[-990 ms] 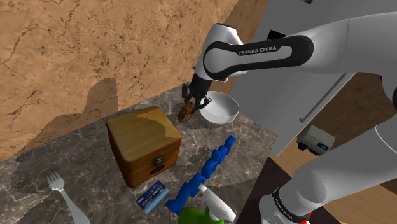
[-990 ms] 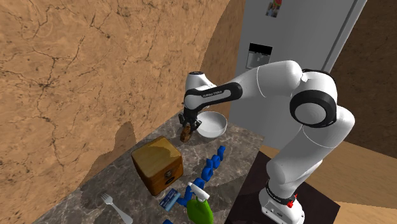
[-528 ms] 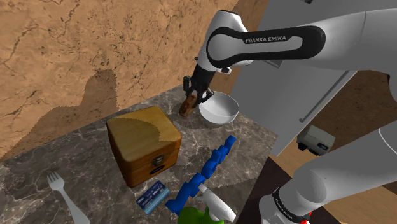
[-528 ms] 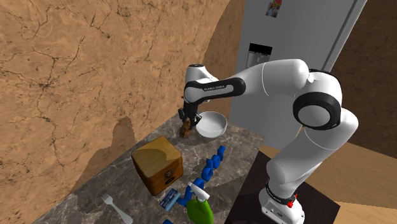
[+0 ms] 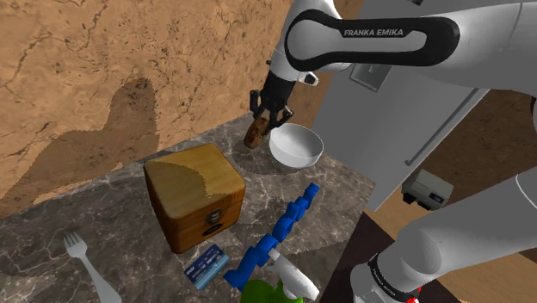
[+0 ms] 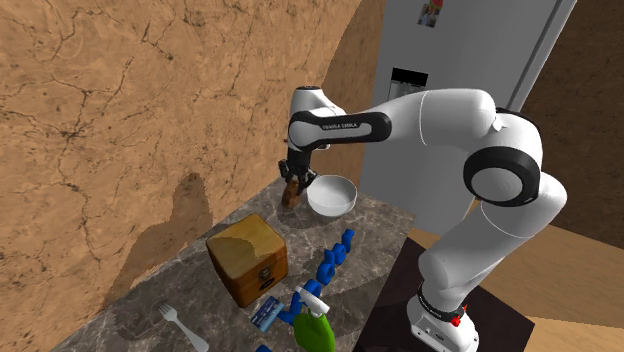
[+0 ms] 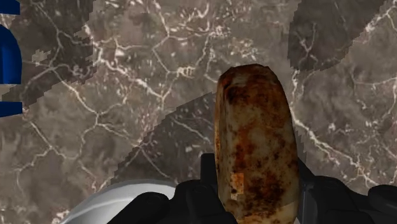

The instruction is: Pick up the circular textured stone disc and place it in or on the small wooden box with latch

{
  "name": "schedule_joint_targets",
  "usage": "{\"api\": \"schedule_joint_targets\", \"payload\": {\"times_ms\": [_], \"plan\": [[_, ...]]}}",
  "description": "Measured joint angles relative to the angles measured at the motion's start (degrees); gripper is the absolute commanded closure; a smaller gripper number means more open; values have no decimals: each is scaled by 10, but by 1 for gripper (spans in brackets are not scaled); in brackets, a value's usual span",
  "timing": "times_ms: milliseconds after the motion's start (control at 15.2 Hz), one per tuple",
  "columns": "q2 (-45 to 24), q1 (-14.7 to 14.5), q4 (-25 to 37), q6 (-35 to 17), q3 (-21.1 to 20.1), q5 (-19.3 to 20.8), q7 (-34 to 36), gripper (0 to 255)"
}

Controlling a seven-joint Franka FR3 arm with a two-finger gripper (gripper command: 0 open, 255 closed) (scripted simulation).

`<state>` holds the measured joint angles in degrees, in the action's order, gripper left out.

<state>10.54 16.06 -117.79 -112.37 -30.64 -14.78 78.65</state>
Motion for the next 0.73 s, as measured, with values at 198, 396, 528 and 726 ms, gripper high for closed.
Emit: {"api": "schedule_joint_targets", "payload": {"times_ms": [198,396,528,726], "plan": [[4,1,19,22,3,0,2,255],[7,2,40,46,6,1,3,255],[4,4,56,60,7,4,5,255],[4,4,79,82,8,6,9,255]]}}
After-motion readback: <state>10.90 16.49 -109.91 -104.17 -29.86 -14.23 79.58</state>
